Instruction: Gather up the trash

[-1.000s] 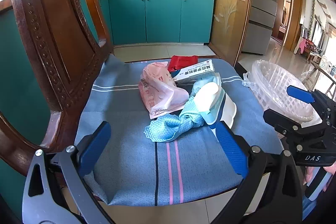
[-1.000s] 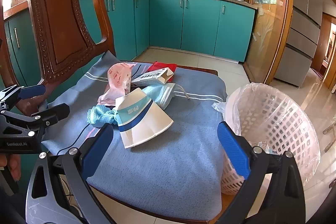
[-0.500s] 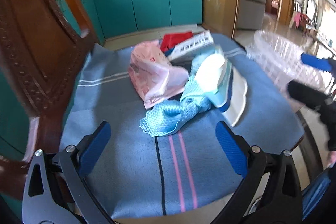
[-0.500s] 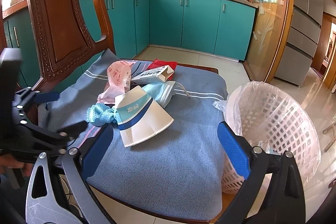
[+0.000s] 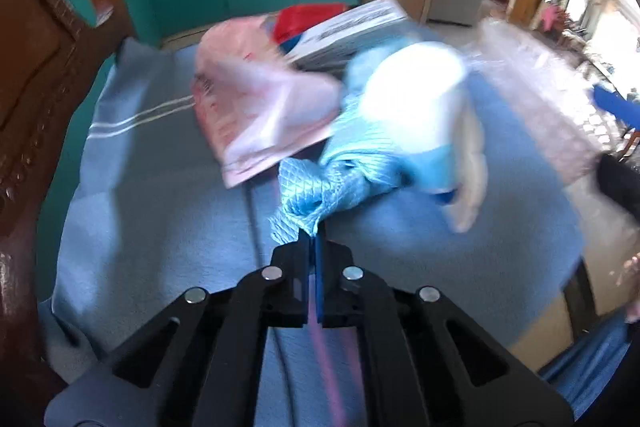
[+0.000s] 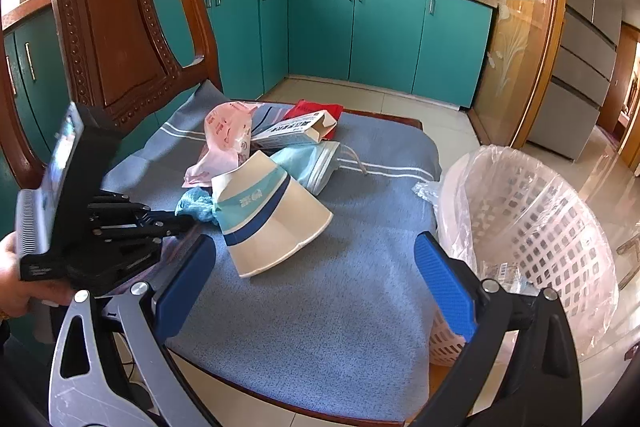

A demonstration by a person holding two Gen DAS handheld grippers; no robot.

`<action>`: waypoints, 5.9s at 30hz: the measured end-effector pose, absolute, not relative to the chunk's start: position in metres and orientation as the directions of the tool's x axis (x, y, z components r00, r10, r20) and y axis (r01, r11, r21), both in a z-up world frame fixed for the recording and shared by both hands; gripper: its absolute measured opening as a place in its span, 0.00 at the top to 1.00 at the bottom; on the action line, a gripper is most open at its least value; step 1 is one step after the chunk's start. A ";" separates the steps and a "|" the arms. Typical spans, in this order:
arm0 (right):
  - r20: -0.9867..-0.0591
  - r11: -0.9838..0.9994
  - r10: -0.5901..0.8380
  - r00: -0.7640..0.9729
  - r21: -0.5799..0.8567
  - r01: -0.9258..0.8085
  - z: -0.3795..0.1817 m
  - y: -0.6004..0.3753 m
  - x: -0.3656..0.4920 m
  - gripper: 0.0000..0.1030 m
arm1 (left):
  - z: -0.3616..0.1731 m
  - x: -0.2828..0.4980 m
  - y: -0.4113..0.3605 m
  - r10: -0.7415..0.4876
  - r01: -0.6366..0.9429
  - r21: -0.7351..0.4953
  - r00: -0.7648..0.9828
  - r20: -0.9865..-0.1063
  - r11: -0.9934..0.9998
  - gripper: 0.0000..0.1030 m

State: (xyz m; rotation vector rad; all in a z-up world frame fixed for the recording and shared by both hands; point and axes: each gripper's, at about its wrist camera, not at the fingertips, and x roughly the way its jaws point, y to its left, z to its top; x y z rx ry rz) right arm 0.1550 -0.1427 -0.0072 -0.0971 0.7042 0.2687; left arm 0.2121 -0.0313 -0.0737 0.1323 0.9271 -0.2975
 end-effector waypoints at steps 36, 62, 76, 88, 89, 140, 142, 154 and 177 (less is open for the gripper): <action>-0.719 0.946 0.322 0.616 0.221 -0.236 -0.047 -0.090 0.197 0.20 | 0.048 0.137 0.038 -0.092 0.060 -0.083 0.889 -0.448 0.995 0.97; -0.561 0.950 0.311 0.767 0.152 -0.274 0.019 -0.133 0.147 0.20 | 0.038 0.136 0.018 -0.157 0.134 -0.081 0.861 -0.484 0.988 0.97; -0.547 0.955 0.296 0.783 0.140 -0.263 0.025 -0.138 0.146 0.20 | 0.033 0.138 0.016 -0.151 0.131 -0.074 0.856 -0.495 0.989 0.97; -0.585 0.973 -0.034 0.811 0.166 0.160 0.015 -0.290 0.175 0.15 | 0.034 0.142 -0.001 -0.196 0.169 -0.099 0.853 -0.484 0.981 0.97; -0.588 0.965 -0.042 0.808 0.187 0.186 0.014 -0.298 0.174 0.12 | 0.034 0.143 -0.007 -0.208 0.178 -0.106 0.851 -0.482 0.978 0.97; -0.503 0.988 0.149 0.852 0.109 -0.108 0.023 -0.168 0.144 0.04 | 0.003 0.145 0.004 -0.072 0.077 -0.015 0.815 -0.575 0.997 0.04; -0.504 0.988 0.151 0.850 0.112 -0.109 0.023 -0.168 0.144 0.04 | 0.003 0.145 0.002 -0.075 0.081 -0.015 0.814 -0.576 0.997 0.04; -0.523 0.943 0.287 0.802 0.302 -0.140 0.015 -0.174 0.186 0.04 | -0.019 0.185 -0.021 -0.054 0.085 0.023 0.795 -0.604 0.996 0.04; -0.587 0.722 0.635 0.502 0.683 -0.114 -0.050 -0.145 0.342 0.65 | -0.078 0.289 -0.023 -0.065 0.012 -0.077 0.670 -0.739 0.997 0.29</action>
